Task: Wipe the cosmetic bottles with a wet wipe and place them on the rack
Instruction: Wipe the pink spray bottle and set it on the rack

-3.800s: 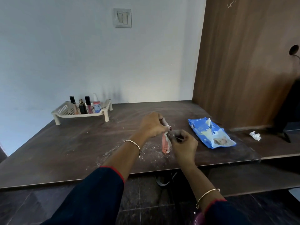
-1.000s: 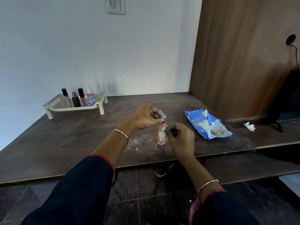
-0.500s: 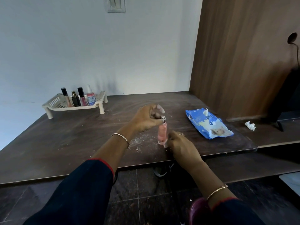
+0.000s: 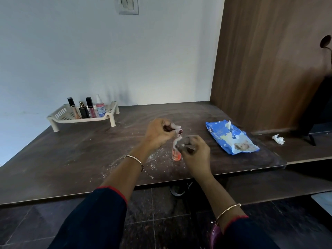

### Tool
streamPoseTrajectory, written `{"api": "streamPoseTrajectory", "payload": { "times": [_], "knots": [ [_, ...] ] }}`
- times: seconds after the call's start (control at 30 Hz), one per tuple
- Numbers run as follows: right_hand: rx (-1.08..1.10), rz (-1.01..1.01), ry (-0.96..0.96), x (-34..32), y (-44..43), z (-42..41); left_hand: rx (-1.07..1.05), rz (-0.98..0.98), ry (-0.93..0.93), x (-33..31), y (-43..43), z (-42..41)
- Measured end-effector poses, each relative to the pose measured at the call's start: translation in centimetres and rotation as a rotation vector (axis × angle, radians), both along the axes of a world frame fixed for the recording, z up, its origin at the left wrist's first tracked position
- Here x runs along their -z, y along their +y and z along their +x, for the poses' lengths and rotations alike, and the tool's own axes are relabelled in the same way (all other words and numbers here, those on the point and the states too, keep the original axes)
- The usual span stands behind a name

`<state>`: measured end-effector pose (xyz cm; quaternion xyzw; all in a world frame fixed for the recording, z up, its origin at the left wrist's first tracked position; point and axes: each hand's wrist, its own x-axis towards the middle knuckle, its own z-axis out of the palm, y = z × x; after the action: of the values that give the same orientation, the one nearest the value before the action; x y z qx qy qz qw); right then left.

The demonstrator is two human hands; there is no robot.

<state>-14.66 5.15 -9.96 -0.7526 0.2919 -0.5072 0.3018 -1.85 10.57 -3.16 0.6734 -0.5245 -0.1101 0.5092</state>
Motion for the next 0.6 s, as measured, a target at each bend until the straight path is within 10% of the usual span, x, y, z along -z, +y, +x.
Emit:
{"api": "streamPoseTrajectory", "payload": {
  "times": [0.6],
  "knots": [
    [0.127,0.015,0.073,0.5,0.8,1.2,-0.001,0.028,0.019,-0.4,0.2,0.1]
  ]
}}
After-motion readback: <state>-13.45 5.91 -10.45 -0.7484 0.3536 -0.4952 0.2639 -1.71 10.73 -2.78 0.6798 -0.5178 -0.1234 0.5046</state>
